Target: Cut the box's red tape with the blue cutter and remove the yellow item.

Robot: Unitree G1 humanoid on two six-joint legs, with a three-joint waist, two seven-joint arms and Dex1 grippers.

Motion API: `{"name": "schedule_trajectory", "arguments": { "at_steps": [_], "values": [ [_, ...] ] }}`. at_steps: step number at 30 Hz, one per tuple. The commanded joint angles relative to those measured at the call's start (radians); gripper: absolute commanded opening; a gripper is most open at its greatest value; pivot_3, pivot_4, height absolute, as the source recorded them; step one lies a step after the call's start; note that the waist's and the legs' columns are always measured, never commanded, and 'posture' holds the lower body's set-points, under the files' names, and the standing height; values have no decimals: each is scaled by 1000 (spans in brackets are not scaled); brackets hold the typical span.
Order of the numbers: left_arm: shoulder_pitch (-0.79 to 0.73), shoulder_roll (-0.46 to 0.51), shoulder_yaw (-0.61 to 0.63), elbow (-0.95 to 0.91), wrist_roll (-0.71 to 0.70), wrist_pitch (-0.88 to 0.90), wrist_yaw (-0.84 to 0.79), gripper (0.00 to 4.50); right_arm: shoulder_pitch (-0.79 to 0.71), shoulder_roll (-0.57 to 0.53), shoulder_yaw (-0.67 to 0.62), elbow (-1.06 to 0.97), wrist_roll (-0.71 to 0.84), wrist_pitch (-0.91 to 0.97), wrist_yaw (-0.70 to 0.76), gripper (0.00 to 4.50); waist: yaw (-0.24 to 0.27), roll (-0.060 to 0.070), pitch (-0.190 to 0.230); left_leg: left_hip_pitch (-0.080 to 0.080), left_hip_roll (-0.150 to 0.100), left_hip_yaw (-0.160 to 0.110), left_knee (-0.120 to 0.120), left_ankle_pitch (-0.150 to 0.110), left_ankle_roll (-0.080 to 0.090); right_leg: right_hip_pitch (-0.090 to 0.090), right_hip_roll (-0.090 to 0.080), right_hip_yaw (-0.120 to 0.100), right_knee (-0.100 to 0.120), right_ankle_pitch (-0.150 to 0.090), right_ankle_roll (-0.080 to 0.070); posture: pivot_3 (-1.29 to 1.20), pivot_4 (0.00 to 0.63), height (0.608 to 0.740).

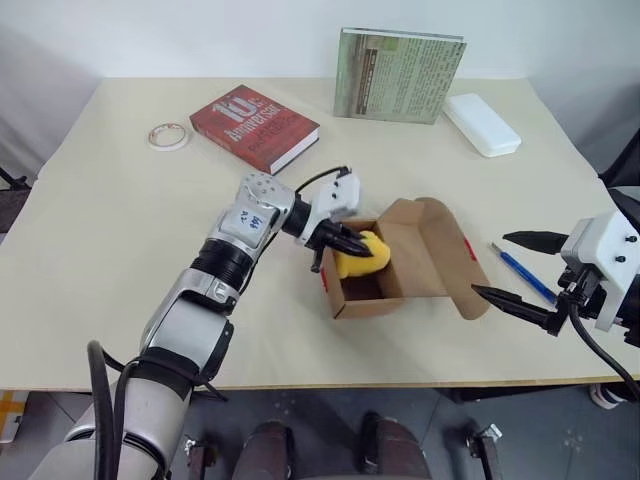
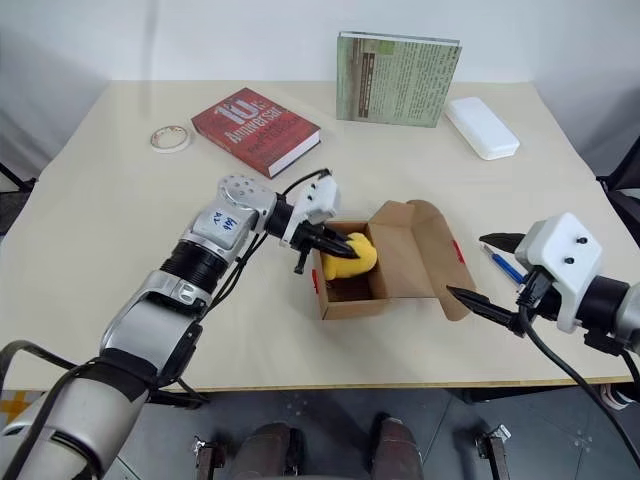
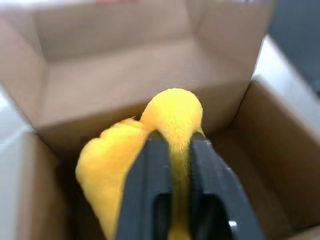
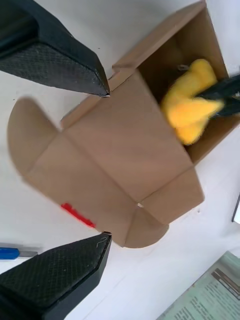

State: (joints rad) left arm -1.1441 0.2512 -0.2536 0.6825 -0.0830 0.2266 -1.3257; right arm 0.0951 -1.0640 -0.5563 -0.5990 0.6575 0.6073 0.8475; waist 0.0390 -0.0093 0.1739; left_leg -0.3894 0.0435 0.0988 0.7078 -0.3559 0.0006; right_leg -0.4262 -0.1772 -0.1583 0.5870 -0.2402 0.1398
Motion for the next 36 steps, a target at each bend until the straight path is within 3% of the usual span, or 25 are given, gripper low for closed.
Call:
{"name": "schedule_trajectory", "arguments": {
  "at_steps": [1, 5, 13, 19, 26, 27, 36],
  "values": [
    [-11, 17, 91, -168, -125, 142, -16, 29, -4, 21, -52, 11, 14, -48, 63, 4500, 0, 0, 0, 0, 0, 0, 0, 0, 0, 0, 0, 0, 0, 0, 0, 0, 150, 740],
    [-5, 29, 196, -270, -225, 284, 66, 29, -44, 90, -45, 61, 70, -120, 133, 4500, -3, 0, 0, 0, 0, 0, 1, 0, 0, 0, 0, 0, 1, 0, 0, 0, 150, 740],
    [24, 112, 352, -383, -304, 445, 272, 29, -114, 80, 22, 135, 30, -152, 172, 4500, -12, 0, 0, 1, 0, -1, 3, 0, 0, 1, 0, 1, 3, 0, 0, 0, 150, 740],
    [239, 370, 365, -435, -111, 419, 507, 29, -199, 82, 104, 215, 11, -173, 213, 4500, -29, 1, 0, 5, 1, 1, -1, 0, -1, 1, 0, 2, 5, 0, 0, 0, 150, 740],
    [391, 464, 352, -481, -95, 454, 538, 29, -341, 92, 231, 328, -33, -207, 260, 4500, -5, -2, 1, 0, 1, -2, 5, 0, -1, 1, 1, 2, 4, 0, 0, 0, 150, 740],
    [401, 470, 350, -509, -104, 464, 529, 630, -362, 91, 248, 349, -41, -216, 272, 4500, -3, -2, 1, 0, 1, -2, 7, 0, 0, 1, 1, 2, 4, 0, 0, 0, 150, 740],
    [462, 532, 401, -667, -203, 554, 472, 3424, -441, 82, 290, 438, -76, -246, 330, 4500, -19, -2, 1, 1, 1, -2, 7, -1, -1, 1, 1, 2, 5, 0, 0, 0, 150, 740]
  ]
}}
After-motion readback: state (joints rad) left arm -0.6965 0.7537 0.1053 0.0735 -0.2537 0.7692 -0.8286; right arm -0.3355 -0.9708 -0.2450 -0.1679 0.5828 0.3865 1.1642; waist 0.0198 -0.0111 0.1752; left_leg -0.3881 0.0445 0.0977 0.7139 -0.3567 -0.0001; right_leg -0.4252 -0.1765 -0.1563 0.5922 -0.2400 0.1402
